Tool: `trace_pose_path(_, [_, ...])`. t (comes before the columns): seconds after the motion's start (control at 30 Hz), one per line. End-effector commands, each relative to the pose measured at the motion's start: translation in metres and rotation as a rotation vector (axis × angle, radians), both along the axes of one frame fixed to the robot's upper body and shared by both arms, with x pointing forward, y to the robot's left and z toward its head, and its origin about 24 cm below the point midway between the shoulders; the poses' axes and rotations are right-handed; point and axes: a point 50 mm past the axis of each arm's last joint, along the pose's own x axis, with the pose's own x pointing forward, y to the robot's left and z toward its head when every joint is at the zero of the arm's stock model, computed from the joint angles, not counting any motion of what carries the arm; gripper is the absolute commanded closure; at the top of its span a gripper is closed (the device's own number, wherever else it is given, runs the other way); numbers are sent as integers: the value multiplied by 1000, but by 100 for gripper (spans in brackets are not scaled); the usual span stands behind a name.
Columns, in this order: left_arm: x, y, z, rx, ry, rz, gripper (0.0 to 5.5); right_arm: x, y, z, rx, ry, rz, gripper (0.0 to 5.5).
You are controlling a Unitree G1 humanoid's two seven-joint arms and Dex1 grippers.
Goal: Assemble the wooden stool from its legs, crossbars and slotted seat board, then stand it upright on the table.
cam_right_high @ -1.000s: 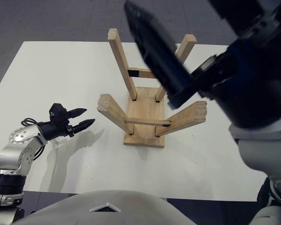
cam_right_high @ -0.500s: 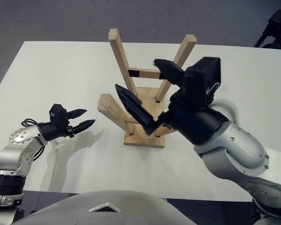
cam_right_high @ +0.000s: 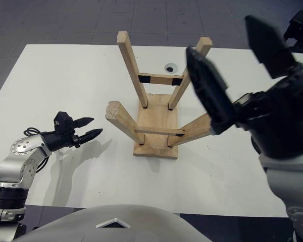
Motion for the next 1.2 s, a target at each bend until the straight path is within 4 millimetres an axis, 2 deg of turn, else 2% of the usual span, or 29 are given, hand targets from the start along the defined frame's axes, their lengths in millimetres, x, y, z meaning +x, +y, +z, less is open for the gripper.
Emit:
trace_pose_path(0.03, [2, 2, 3, 21, -8, -7, 240, 1, -3, 6, 5, 8, -35, 4])
trace_pose_path(0.07, [2, 3, 3, 21, -8, -9, 240, 3, -2, -1, 12, 58, -31, 4])
trace_pose_path(0.13, [2, 3, 4, 23, -7, -12, 240, 6, 3, -30, 4, 220, 0, 4])
trace_pose_path(0.23, [0, 5, 5, 26, -2, -16, 240, 8, 16, -81, -18, 458, 47, 4])
trace_pose_path(0.27, [0, 5, 5, 27, 0, -18, 240, 7, 19, -92, -27, 492, 48, 4])
trace_pose_path(0.33, [0, 6, 5, 29, 3, -18, 240, 8, 21, -100, -30, 506, 44, 4])
trace_pose_path(0.47, [-1, 6, 4, 29, 6, -16, 240, 10, 18, -100, -20, 468, 15, 4])
trace_pose_path(0.53, [-1, 5, 3, 28, 7, -18, 240, 12, 15, -93, -19, 424, -1, 4])
trace_pose_path(0.77, [1, 2, 2, 25, 4, -17, 240, 20, -6, 1, 54, 19, -68, 4])
trace_pose_path(0.83, [1, 0, 1, 24, 3, -20, 240, 21, -15, 18, 72, -33, -100, 4])
trace_pose_path(0.9, [0, -1, 1, 24, 2, -23, 240, 21, -24, 25, 73, -48, -129, 4])
trace_pose_path(1.03, [-1, -3, 2, 25, 0, -25, 240, 27, -49, 20, 73, -28, -235, 4])
trace_pose_path(1.13, [-6, -9, 4, 41, -19, -57, 240, 51, -88, -5, -102, 25, -472, 4])
trace_pose_path(1.2, [-13, -17, 4, 68, -37, -93, 240, 71, -100, -31, -200, 104, -508, 4])
